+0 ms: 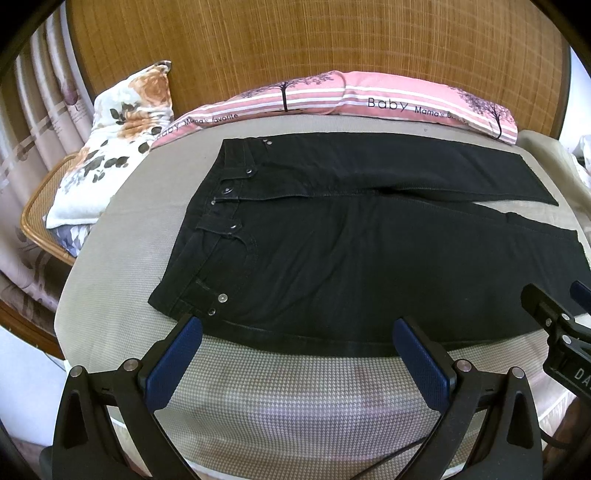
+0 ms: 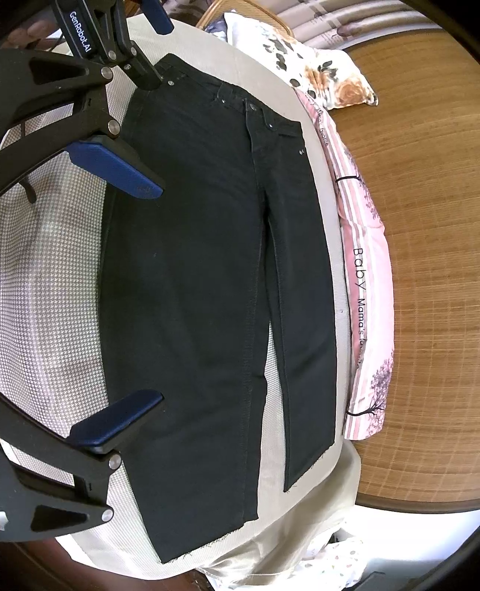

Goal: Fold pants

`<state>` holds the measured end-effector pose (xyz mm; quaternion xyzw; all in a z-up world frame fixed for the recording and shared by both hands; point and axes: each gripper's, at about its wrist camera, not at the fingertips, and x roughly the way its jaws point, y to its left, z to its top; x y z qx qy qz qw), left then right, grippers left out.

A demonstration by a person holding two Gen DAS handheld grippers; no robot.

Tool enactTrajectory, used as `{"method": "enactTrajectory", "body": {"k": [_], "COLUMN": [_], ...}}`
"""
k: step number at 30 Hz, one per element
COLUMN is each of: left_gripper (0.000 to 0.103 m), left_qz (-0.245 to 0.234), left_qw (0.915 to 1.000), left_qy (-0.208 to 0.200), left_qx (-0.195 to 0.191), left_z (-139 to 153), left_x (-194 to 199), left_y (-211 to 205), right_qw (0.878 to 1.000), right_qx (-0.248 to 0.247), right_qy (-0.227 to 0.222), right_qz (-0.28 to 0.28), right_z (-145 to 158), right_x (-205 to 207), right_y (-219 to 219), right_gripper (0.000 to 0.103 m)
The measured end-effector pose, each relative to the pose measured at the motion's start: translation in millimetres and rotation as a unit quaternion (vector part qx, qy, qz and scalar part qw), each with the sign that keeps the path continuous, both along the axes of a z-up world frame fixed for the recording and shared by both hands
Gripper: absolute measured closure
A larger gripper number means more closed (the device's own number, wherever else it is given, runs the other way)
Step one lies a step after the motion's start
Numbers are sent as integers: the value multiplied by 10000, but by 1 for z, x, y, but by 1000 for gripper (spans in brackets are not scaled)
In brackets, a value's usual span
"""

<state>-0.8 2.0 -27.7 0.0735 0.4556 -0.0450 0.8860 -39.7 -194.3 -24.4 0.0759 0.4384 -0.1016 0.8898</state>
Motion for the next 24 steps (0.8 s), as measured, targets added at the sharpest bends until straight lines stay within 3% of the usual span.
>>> {"method": "enactTrajectory", "body": {"k": [24], "left_gripper": [1], "left_qz": [34], "left_qw": [9999], "left_qy": [93], "left_qx": [-125], "left_z": [-5], "left_x": [17], "left_y": [8], "right_qw": [9998], "right_qx": [-93], "right_qy": [177], "right_qz": [-75], "right_z": [-4], "right_x": [12], "right_y": [-5], "right_gripper": [0]}}
